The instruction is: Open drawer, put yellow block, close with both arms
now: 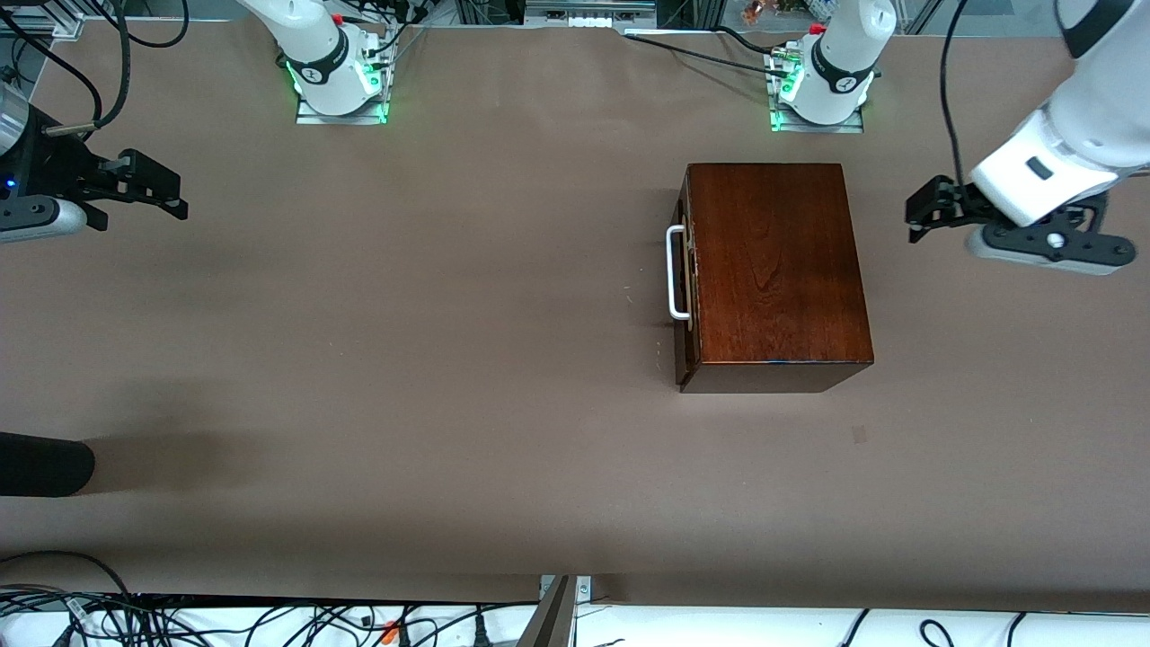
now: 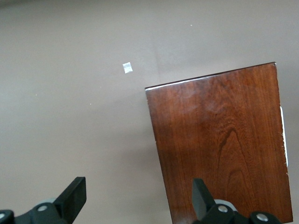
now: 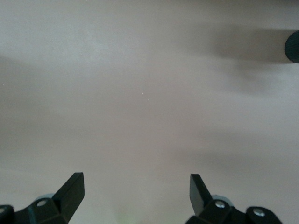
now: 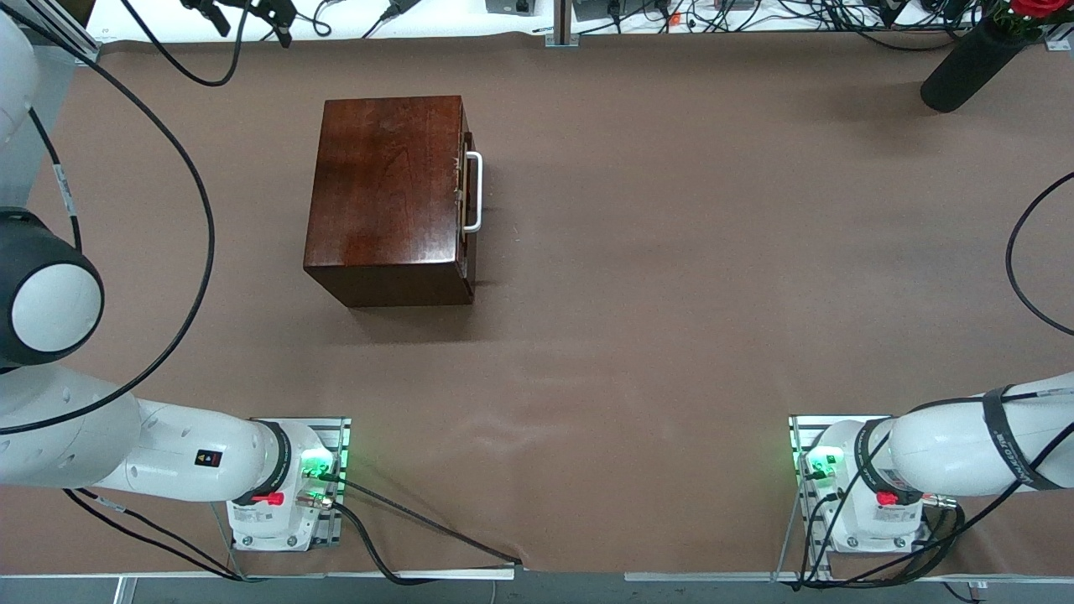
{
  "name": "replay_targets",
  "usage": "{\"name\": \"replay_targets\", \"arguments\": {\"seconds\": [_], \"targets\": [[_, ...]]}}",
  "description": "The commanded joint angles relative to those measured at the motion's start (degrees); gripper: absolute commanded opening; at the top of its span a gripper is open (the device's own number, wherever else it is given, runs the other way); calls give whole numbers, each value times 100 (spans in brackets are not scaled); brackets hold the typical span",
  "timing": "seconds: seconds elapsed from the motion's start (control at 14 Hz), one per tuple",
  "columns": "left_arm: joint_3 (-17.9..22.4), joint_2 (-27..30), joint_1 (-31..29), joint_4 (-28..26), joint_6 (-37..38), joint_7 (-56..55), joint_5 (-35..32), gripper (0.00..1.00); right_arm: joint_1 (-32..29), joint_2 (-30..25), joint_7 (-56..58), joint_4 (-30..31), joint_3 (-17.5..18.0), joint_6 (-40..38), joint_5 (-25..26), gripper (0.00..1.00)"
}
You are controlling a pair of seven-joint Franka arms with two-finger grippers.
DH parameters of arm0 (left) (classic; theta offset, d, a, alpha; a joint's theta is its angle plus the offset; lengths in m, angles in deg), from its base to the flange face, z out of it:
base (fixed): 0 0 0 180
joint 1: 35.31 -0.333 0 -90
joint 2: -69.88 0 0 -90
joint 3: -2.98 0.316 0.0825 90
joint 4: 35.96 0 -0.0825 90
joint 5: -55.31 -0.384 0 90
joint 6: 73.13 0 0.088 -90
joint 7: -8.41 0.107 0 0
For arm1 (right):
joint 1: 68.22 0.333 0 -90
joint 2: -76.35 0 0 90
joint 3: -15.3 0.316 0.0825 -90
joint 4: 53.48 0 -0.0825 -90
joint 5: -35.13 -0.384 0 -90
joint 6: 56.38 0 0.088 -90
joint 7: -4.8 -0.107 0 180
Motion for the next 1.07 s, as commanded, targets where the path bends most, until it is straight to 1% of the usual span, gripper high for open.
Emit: {"name": "replay_targets", "arguments": {"seconds": [0.0, 0.14, 1.0], "targets": [[199, 197, 62, -182, -103, -81, 214, 100, 9, -44, -31, -12, 4, 1, 81, 100], [190, 179, 35, -50, 36, -204, 214, 100, 1, -44, -31, -12, -5, 1, 81, 100], [190, 161, -44, -59, 73, -161, 214, 100, -8, -44, -31, -3, -14, 1, 81, 100]]}}
